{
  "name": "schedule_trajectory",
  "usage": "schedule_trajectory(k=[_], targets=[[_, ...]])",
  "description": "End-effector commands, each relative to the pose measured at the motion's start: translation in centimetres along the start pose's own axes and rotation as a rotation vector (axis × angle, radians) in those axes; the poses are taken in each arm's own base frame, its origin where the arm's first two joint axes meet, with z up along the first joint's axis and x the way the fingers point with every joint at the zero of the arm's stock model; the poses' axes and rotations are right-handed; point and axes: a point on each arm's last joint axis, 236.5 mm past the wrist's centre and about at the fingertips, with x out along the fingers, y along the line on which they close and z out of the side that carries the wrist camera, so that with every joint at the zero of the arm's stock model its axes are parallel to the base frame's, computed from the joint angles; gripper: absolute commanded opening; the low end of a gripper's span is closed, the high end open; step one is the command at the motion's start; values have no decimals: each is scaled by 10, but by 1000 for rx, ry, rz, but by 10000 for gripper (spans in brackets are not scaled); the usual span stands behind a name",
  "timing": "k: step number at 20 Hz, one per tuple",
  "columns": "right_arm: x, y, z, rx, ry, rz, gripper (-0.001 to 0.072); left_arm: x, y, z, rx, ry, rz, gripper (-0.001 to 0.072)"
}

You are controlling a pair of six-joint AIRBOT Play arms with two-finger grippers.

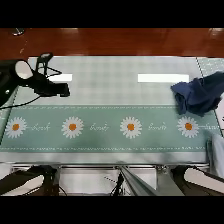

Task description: Fold the shirts.

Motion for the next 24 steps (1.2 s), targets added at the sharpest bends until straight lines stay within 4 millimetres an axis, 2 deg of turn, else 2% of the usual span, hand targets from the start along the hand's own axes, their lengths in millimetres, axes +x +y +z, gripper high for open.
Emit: schedule_trajectory(k=[1, 2, 3, 4, 6, 9, 11, 12, 13, 14, 16, 18, 21, 23, 24], targets=[[-163, 89, 92, -61, -419, 252, 20, -71, -32, 13, 11, -177, -101, 700], [-213, 109, 102, -112, -520, 291, 20, -94, -40, 11, 33, -250, -119, 700], [-257, 129, 102, -166, -592, 333, 20, -113, -45, 7, 49, -310, -128, 700], [-292, 143, 98, -209, -644, 370, 20, -130, -48, -2, 65, -362, -137, 701], [-350, 168, 85, -277, -718, 450, 20, -147, -52, -27, 81, -414, -154, 701], [-417, 198, 66, -350, -802, 581, 20, -145, -58, -63, 72, -423, -207, 700], [-447, 224, 47, -412, -810, 708, 20, -128, -57, -82, 60, -387, -220, 701], [-455, 237, 33, -452, -790, 771, 20, -116, -55, -90, 53, -356, -216, 700], [-454, 251, 15, -493, -735, 829, 20, -105, -54, -97, 45, -325, -219, 700], [-445, 263, -2, -535, -661, 864, 20, -94, -54, -104, 34, -296, -226, 700], [-417, 297, -43, -619, -474, 943, 20, -80, -54, -110, 17, -268, -236, 700], [-382, 341, -92, -699, -289, 1016, 20, -75, -54, -107, 4, -286, -242, 700], [-303, 401, -186, -794, 11, 1024, 20, -75, -53, -101, 0, -314, -242, 700], [-232, 423, -248, -788, 205, 944, 20, -76, -53, -98, 4, -329, -239, 700], [-205, 434, -281, -743, 320, 925, 21, -77, -53, -96, 4, -336, -239, 700]])
